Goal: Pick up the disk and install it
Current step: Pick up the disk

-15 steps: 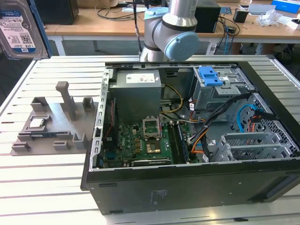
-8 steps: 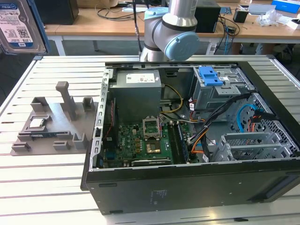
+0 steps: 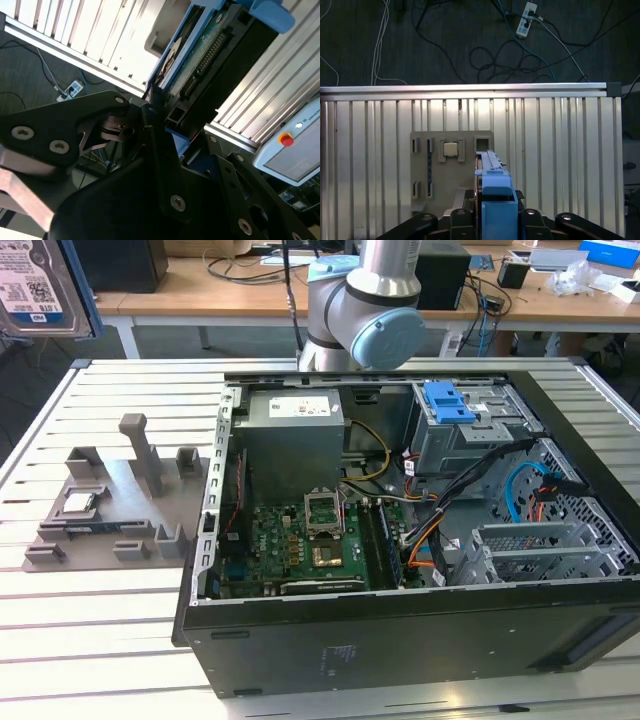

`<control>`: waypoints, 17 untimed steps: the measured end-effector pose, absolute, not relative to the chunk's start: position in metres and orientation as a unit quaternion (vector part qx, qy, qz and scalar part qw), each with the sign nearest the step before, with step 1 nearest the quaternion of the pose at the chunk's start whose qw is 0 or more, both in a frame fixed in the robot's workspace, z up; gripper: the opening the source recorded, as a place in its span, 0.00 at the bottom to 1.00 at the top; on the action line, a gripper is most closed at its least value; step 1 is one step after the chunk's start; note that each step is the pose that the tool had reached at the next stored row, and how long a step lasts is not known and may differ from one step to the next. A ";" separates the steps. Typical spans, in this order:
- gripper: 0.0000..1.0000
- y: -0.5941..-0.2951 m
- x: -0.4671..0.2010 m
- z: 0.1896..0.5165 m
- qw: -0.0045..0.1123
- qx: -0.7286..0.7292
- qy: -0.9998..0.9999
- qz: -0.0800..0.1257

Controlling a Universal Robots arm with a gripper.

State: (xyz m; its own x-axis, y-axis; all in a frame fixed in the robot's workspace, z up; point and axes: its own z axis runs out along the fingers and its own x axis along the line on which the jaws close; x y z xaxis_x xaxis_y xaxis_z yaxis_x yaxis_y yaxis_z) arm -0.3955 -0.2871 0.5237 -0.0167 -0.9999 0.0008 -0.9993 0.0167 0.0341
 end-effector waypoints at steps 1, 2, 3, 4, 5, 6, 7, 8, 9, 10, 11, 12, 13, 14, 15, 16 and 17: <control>0.37 -0.287 -0.396 0.526 0.012 0.701 -0.713 -0.012; 0.37 -0.287 -0.396 0.528 0.012 0.701 -0.713 -0.012; 0.37 -0.287 -0.396 0.530 0.012 0.701 -0.713 -0.012; 0.37 -0.287 -0.396 0.532 0.012 0.701 -0.713 -0.012; 0.37 -0.287 -0.396 0.535 0.012 0.701 -0.713 -0.012; 0.37 -0.287 -0.396 0.540 0.012 0.701 -0.713 -0.012; 0.37 -0.287 -0.396 0.543 0.012 0.701 -0.713 -0.012; 0.37 -0.287 -0.396 0.546 0.012 0.701 -0.713 -0.012; 0.37 -0.287 -0.396 0.549 0.012 0.701 -0.713 -0.012; 0.37 -0.287 -0.396 0.551 0.012 0.701 -0.713 -0.012; 0.37 -0.287 -0.396 0.554 0.012 0.701 -0.713 -0.012; 0.37 -0.287 -0.396 0.556 0.012 0.701 -0.713 -0.012; 0.37 -0.287 -0.396 0.557 0.011 0.701 -0.713 -0.013; 0.37 -0.288 -0.396 0.557 0.000 0.701 -0.713 -0.024; 0.37 -0.288 -0.396 0.557 -0.002 0.701 -0.712 -0.026; 0.37 -0.288 -0.396 0.557 -0.002 0.701 -0.712 -0.026; 0.37 -0.288 -0.396 0.557 -0.002 0.701 -0.713 -0.026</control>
State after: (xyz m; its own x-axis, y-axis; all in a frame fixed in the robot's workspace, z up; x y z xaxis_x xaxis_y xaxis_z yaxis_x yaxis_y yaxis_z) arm -0.3955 -0.2881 0.5571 -0.0167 -0.9991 -0.0401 -0.9993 0.0154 0.0347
